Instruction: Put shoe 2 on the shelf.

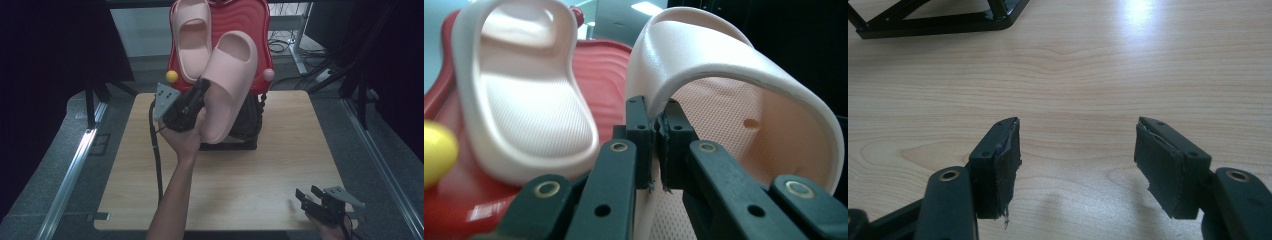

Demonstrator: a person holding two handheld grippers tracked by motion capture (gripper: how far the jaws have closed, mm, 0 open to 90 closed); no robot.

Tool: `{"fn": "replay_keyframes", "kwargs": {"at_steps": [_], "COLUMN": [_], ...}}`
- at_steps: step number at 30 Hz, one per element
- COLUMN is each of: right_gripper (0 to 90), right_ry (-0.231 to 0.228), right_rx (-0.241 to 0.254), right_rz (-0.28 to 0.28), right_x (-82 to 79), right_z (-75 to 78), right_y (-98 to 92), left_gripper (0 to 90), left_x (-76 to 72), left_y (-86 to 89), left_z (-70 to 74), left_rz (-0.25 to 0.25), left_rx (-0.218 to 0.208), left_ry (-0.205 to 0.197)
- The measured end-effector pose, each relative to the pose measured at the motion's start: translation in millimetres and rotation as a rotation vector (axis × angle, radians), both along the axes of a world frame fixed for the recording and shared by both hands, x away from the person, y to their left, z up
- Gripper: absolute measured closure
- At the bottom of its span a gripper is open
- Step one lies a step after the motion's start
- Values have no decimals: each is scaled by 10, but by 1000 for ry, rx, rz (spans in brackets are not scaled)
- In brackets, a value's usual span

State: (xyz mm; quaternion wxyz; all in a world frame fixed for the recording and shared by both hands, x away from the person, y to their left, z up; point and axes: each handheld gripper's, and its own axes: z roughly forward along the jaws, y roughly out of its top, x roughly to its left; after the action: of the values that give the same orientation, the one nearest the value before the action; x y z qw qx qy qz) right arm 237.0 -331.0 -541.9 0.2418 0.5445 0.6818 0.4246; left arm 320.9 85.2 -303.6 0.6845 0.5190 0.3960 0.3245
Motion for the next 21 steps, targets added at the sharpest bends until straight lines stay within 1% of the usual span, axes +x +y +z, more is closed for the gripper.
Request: {"fn": "replay_keyframes", "kwargs": {"at_steps": [2, 8, 10, 16, 19, 21], "right_gripper": [348, 348, 348, 345, 345, 345], "right_ry": [2, 1, -2, -7, -10, -17], "right_rx": [1, 15, 16, 26, 38, 45], "right_rz": [4, 3, 2, -4, -8, -8], "right_x": [2, -10, -10, -15, -38, -55], "right_z": [2, 9, 10, 22, 38, 51], "right_y": [2, -11, -18, -32, -52, -61], "left_gripper": [855, 855, 855, 856, 855, 855], "left_x": [89, 307, 368, 560, 666, 748], "left_y": [-44, -221, -268, -406, -449, -458], "left_z": [79, 308, 370, 560, 647, 689], "left_rz": [5, 18, 17, 39, 58, 73], "left_rx": [2, 19, 22, 44, 50, 49], "left_ry": [6, 2, 8, 17, 29, 44]}}
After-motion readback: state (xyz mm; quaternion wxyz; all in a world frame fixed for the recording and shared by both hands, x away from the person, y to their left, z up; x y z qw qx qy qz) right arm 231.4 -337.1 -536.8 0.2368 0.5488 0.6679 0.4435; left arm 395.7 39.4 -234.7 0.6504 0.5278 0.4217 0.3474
